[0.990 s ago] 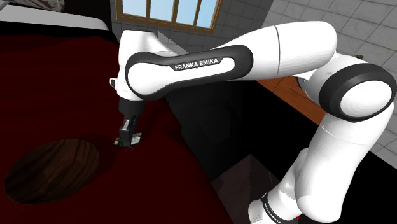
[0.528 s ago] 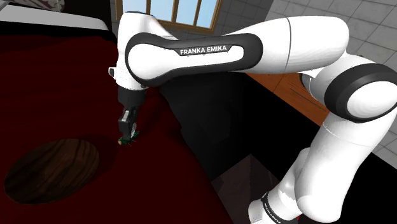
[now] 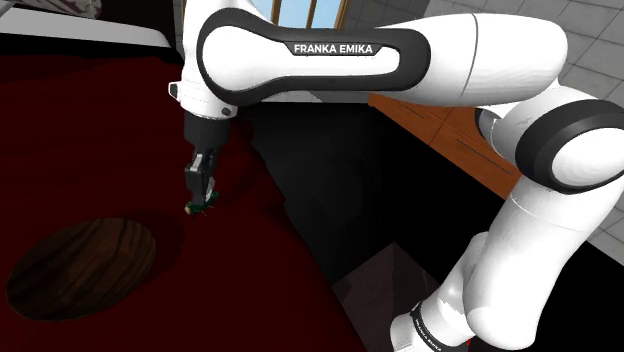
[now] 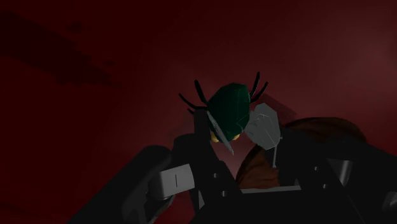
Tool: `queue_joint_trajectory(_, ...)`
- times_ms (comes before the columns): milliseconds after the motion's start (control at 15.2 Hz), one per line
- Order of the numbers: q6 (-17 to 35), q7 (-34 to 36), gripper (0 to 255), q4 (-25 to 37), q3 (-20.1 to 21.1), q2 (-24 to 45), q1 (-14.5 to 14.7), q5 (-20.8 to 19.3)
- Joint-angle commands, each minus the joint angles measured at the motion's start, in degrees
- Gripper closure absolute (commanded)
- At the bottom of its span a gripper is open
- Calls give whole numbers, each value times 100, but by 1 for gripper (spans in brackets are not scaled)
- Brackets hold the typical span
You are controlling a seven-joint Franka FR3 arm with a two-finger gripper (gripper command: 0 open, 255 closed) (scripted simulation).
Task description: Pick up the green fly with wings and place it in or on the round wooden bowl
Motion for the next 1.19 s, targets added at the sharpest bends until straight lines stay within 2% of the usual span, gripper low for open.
queue_joint_trajectory(0, -155, 24, 255, 143, 2, -13, 1, -1)
queue_joint_trajectory(132, -283, 44, 255, 265, 4, -21, 1, -3)
queue_joint_trajectory(462, -420, 726, 255, 1264, 179, 770, 500, -316)
queue_joint_trajectory(792, -772, 1347, 255, 2667, 246, 1764, 1134, -692)
queue_joint_trajectory(990, -1181, 1667, 255, 3906, 225, 2552, 1620, -939)
queue_joint_trajectory(1056, -1281, 1715, 255, 4180, 212, 2716, 1719, -981)
queue_joint_trajectory(1122, -1180, 1703, 255, 4043, 209, 2682, 1699, -969)
